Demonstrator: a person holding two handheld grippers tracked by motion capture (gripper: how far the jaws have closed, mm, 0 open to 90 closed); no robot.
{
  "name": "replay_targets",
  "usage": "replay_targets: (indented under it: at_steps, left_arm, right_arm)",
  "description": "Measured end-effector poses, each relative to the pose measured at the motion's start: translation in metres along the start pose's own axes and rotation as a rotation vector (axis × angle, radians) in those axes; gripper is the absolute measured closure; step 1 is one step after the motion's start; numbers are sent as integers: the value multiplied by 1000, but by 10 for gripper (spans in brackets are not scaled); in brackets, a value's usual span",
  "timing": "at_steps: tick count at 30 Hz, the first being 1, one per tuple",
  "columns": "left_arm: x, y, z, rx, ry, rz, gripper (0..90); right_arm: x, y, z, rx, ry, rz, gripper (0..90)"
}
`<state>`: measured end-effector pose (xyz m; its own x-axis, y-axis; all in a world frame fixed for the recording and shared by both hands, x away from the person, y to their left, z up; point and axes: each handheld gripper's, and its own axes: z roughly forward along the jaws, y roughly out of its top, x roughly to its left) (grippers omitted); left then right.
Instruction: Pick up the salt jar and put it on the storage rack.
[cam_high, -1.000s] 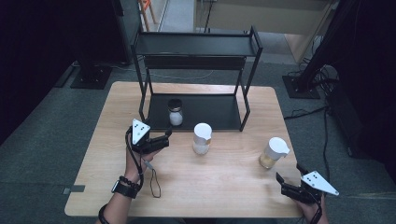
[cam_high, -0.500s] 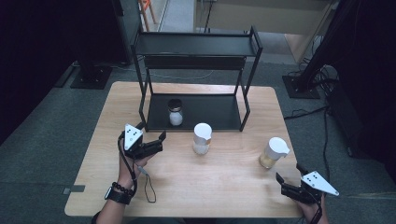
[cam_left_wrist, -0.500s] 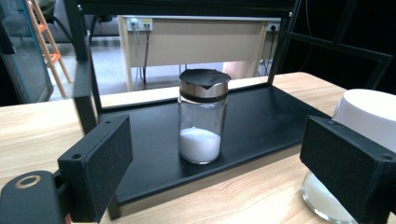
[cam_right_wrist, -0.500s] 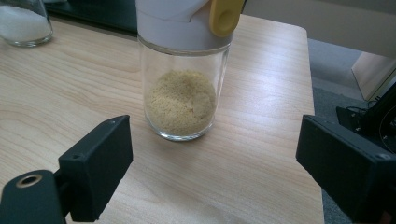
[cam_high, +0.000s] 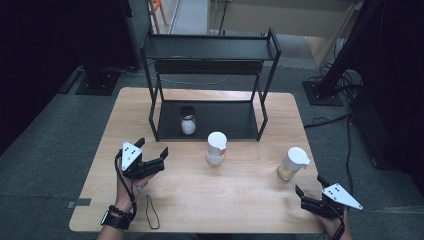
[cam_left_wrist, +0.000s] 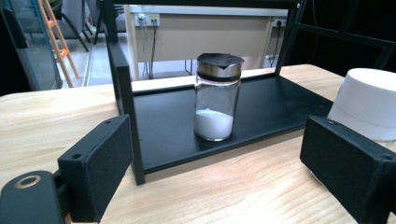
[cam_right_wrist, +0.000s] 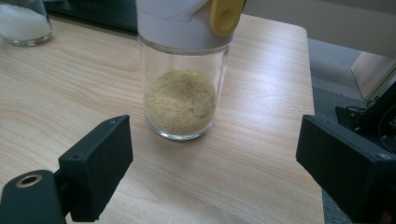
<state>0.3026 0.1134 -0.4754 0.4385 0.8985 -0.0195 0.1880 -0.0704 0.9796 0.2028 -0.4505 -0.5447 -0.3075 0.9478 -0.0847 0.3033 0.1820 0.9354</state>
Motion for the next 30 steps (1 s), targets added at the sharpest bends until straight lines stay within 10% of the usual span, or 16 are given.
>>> replay_targets:
  at_steps: [30]
  left_arm:
    - [26,-21,-47,-9,22,-28,98]
  right_arm:
    - [1,0,0,3,-5,-6,81]
